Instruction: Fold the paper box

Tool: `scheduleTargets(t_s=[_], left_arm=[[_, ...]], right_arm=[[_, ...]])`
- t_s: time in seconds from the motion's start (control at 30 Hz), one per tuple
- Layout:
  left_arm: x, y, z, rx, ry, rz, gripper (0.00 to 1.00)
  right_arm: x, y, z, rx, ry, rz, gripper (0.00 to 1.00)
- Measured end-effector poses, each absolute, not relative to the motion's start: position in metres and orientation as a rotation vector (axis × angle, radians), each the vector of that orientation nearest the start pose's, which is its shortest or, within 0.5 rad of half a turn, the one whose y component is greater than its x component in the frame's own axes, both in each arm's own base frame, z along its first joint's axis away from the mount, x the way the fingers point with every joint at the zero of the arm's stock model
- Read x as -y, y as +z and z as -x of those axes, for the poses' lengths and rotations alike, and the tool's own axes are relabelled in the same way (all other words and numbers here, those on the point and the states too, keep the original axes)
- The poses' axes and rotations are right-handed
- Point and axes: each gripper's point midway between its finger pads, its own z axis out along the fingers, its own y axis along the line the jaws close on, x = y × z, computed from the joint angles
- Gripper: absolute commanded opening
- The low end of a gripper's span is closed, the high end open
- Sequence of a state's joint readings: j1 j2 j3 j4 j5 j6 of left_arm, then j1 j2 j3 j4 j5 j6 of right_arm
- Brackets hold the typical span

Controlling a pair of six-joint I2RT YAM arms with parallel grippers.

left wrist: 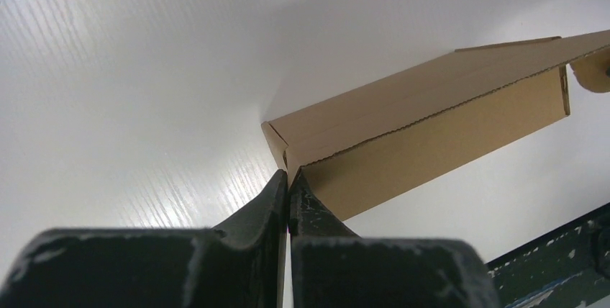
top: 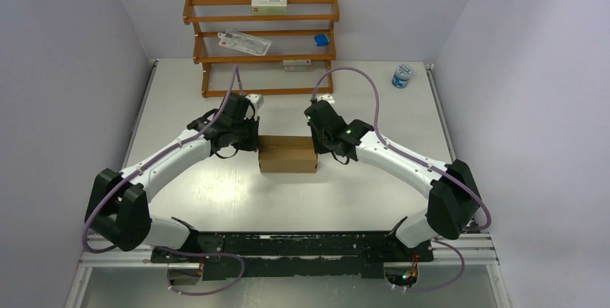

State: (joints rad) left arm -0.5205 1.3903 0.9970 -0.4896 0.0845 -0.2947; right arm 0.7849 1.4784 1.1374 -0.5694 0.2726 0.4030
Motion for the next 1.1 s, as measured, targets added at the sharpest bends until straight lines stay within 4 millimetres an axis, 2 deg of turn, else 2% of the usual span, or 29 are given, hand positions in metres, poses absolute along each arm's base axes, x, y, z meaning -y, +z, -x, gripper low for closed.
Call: scheduleTargets(t_s=[0.23,0.6,0.83,1.1], left_arm=[[0.1979,0.1221,-0.2854,-2.465,-0.44,-0.181,0.06],[0.2022,0.1204,-0.2851,-2.432,-0.44,-0.08,0.07],[0.2024,0.118,-0.2871,-2.414,-0.419,-0.048,0.08],[0.2033,0.1159,-0.287,-2.394,-0.394,-0.04,0.08]], right_arm=[[-0.2402,0.1321,-0.2805,-2.424,0.168,0.201,0.0],[-0.2372,0.1305,-0.2814,-2.399,0.136,0.056,0.0],[-0.2385,0.1284,-0.2827,-2.36,0.123,0.023,0.0],[-0.238,0.1287,-0.2815,-2.332,0.085,0.062,0.0]])
